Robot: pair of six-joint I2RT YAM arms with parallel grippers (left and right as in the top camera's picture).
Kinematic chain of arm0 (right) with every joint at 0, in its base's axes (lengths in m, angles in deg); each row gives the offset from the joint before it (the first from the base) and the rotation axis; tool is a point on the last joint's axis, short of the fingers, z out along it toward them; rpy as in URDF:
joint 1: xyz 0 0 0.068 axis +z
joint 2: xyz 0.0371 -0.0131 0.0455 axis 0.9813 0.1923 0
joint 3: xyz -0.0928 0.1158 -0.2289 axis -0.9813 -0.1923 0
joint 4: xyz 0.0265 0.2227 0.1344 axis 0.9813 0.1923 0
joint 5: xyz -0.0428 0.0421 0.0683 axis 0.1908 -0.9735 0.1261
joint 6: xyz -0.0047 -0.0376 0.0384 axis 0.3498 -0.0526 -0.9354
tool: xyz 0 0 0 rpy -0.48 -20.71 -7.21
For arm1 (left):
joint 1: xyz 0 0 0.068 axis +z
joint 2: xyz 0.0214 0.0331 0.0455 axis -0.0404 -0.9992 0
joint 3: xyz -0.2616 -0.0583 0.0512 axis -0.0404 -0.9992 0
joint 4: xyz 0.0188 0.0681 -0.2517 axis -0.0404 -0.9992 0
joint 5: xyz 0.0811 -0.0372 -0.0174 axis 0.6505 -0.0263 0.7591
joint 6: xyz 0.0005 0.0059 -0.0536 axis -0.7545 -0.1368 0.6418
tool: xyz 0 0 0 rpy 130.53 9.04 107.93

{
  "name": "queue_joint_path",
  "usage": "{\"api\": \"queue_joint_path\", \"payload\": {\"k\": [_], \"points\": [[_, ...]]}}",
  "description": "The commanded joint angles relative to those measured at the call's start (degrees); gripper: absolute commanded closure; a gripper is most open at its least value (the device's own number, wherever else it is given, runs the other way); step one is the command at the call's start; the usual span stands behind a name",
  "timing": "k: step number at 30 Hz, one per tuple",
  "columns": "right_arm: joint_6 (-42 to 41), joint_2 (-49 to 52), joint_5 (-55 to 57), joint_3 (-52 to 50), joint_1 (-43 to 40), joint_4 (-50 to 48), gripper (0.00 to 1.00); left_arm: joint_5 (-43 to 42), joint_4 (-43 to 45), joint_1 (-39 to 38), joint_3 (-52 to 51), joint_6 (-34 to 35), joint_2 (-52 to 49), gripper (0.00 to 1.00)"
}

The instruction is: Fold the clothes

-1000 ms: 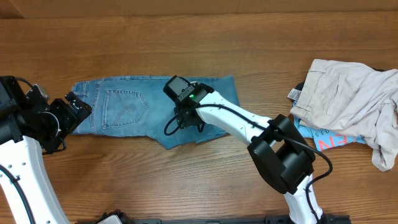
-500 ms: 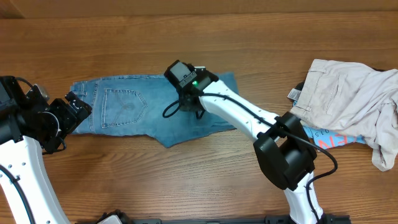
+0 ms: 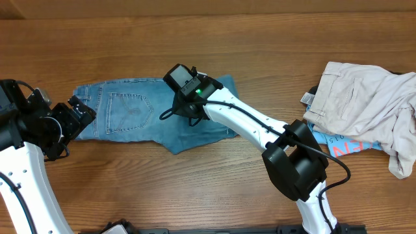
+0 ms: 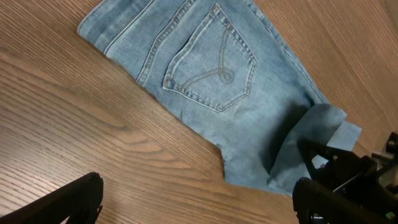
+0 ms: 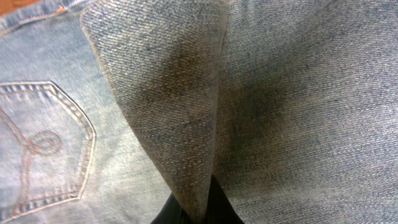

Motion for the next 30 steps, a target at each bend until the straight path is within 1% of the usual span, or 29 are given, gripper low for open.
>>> {"api": "queue_joint_path", "payload": {"k": [1, 2, 3, 4, 6, 7, 9, 12, 14, 15, 16, 17, 18, 19, 22, 26, 27, 30], "points": [[-3.3, 0.1, -0.8, 1.8, 0.7, -2.4, 0.94, -0.1, -0.4, -0.4, 0.3, -1.5, -0.2, 0.00], [-3.3, 0.1, -0.8, 1.8, 0.7, -2.8, 0.88, -0.1, -0.5, -0.4, 0.3, -1.5, -0.2, 0.00], [-3.3, 0.1, -0.9, 1.8, 0.7, -2.7, 0.85, -0.1, -0.6, -0.4, 0.3, -1.5, -0.2, 0.00], [-3.3, 0.1, -0.9, 1.8, 0.7, -2.7, 0.80, 0.0, -0.6, -0.4, 0.3, -1.5, -0.2, 0.00], [-3.3, 0.1, -1.9, 1.8, 0.9, -2.7, 0.52, -0.1, -0.6, -0.4, 0.3, -1.5, -0.2, 0.00], [-3.3, 0.1, -2.0, 1.8, 1.0, -2.5, 0.47, 0.0, -0.6, -0.4, 0.3, -1.5, -0.2, 0.00], [-1.2, 0.0, -1.5, 1.9, 0.9, -1.5, 0.47, 0.0, -0.6, -0.4, 0.3, -1.5, -0.2, 0.00], [0.2, -1.3, 2.2, 5.0, -1.7, 5.9, 0.46, 0.0, -0.6, -0.4, 0.3, -1.5, -0.2, 0.00], [1.4, -1.9, 1.4, 6.1, -4.8, 8.9, 0.46, 0.0, -0.6, -0.4, 0.3, -1.5, -0.2, 0.00], [1.5, -1.9, -2.7, 6.1, -6.6, 9.0, 0.52, 0.0, -0.6, -0.4, 0.3, -1.5, -0.2, 0.00], [3.4, -1.9, -8.0, 5.9, -8.1, 7.8, 0.66, 0.0, -0.6, -0.4, 0.3, -1.5, -0.2, 0.00], [6.8, -1.9, -13.9, 5.8, -9.3, 5.4, 0.75, 0.0, -0.6, -0.4, 0.3, -1.5, -0.2, 0.00], [9.0, -1.9, -18.7, 5.8, -10.1, 2.0, 0.81, -0.1, -0.5, -0.4, 0.3, -1.5, -0.2, 0.00], [9.0, -1.9, -18.9, 5.8, -10.1, 0.7, 0.87, -0.1, -0.6, -0.4, 0.3, -1.5, -0.2, 0.00], [8.5, 0.1, -19.9, 5.7, -9.0, -3.4, 0.96, 0.0, -0.7, -0.4, 0.3, -1.5, -0.2, 0.00], [6.1, 5.3, -23.3, 5.7, -7.5, -6.1, 0.96, 0.0, -1.0, -0.4, 0.2, -1.5, -0.2, 0.00], [6.2, 7.6, -25.2, 5.7, -7.3, -7.2, 0.96, 0.0, -1.0, -0.4, 0.2, -1.7, -0.2, 0.00], [7.6, 10.2, -26.4, 5.6, -7.3, -7.5, 0.96, 0.0, -1.1, -0.4, 0.2, -2.6, -0.2, 0.00]]}}
